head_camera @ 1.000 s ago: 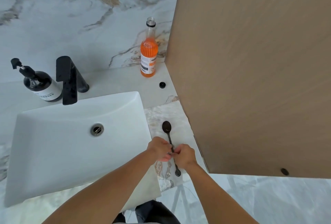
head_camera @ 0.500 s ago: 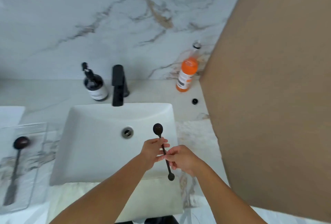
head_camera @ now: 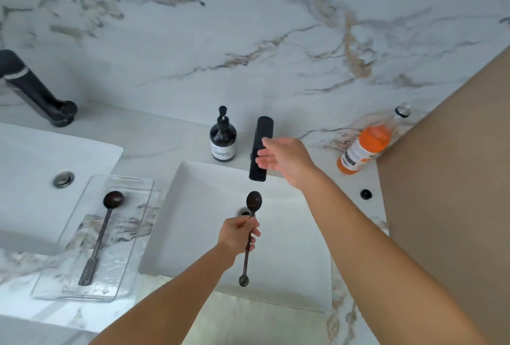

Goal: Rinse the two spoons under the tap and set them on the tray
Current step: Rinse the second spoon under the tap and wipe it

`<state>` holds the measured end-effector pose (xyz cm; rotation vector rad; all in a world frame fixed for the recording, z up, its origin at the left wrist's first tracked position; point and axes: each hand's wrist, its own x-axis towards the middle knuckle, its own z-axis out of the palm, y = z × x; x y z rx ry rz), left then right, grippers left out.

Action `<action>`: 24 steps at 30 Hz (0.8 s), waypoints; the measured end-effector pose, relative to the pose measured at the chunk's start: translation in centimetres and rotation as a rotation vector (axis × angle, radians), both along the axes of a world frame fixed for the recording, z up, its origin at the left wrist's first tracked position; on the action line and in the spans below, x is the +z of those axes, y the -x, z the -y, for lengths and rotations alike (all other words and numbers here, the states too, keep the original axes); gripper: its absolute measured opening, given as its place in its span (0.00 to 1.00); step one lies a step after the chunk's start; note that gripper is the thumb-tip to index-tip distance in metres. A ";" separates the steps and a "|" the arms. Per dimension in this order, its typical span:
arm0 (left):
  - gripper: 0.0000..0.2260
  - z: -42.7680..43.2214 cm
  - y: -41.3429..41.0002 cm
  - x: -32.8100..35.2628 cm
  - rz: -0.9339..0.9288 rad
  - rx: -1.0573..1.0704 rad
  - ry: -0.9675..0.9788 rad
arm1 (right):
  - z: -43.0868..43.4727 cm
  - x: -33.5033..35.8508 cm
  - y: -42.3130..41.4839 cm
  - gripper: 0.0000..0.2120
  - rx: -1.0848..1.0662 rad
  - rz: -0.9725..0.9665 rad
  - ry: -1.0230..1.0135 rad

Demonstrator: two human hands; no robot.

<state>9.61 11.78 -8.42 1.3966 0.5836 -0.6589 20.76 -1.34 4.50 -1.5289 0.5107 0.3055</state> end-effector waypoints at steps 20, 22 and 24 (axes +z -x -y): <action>0.10 -0.7 -0.9 -1.0 -0.016 0.069 0.039 | -0.2 -1.8 -3.5 0.06 0.016 -0.267 0.008; 0.10 -0.7 -0.8 -1.0 -0.014 0.065 0.035 | -0.2 -1.7 -3.7 0.06 -0.004 -0.283 -0.036; 0.10 -0.6 -0.8 -0.9 -0.014 0.066 0.032 | -0.2 -1.4 -4.1 0.08 -0.041 -0.277 -0.088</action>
